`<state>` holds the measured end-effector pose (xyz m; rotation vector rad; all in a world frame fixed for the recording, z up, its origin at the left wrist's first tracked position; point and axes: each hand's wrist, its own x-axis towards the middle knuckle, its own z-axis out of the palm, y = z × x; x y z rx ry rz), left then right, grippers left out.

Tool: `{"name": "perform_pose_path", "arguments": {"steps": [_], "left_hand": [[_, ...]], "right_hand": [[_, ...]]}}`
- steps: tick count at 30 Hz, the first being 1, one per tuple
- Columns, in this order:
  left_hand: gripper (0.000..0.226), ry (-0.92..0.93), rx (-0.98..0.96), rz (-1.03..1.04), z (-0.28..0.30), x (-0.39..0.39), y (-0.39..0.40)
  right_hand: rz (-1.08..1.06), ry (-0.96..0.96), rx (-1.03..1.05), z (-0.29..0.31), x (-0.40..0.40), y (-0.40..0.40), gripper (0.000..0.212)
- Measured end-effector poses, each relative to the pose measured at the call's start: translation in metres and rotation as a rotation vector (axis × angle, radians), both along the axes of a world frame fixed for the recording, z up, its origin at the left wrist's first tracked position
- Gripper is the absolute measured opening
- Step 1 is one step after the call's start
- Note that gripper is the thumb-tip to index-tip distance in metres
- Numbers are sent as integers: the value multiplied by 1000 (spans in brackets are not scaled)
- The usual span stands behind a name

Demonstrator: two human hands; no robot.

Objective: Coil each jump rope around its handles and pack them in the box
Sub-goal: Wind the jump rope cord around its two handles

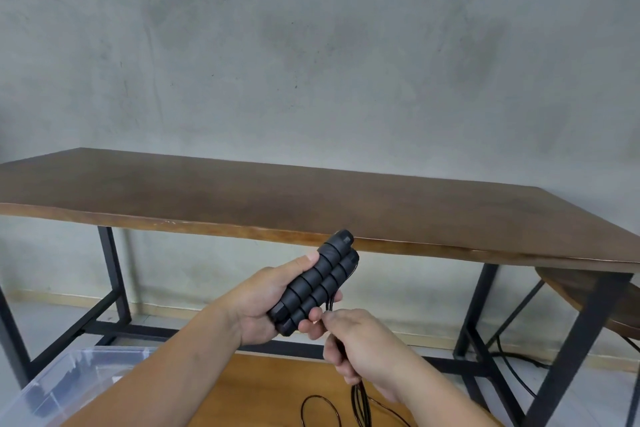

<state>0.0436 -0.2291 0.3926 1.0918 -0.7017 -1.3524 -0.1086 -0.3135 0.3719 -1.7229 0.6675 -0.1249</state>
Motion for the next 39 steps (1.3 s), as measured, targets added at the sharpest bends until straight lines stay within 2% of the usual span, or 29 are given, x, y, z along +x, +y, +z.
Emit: {"name": "perform_pose_path", "arguments": {"steps": [3,6,11,13,16,21,25,29,31,32,34,36,39], "left_hand": [[59,-140,26,24,-5,3,0],[54,-285,28,7,-11,3,-1],[41,-905,140,-26,-12,0,1],[43,-1063,147,-102,-13,0,3],[40,-1147,132,-172,-6,3,9],[55,-1102,87,-333,7,2,22],[39,-955,71,-396,13,-4,29],[25,-814,48,-464,20,-7,37],[30,-781,37,-497,25,-9,41],[37,-757,18,-502,27,-10,43],[47,-686,-32,-496,30,-10,46],[61,-602,-88,-502,28,-10,48],[75,-505,-167,-491,20,-10,50]], "right_hand": [[59,102,-215,4,-3,2,32],[125,220,-462,5,-5,3,33],[260,386,-793,18,-13,11,30],[295,393,-850,33,-17,11,27],[295,323,-834,59,-23,3,22],[387,189,-797,87,-23,-12,14],[499,144,-749,95,-16,-20,13],[620,77,-572,98,-8,-26,14],[662,36,-509,98,-3,-28,18],[673,6,-452,96,0,-30,18],[676,-77,-199,91,4,-35,8],[664,-158,36,81,8,-38,10],[572,-234,170,64,12,-40,7]]}}
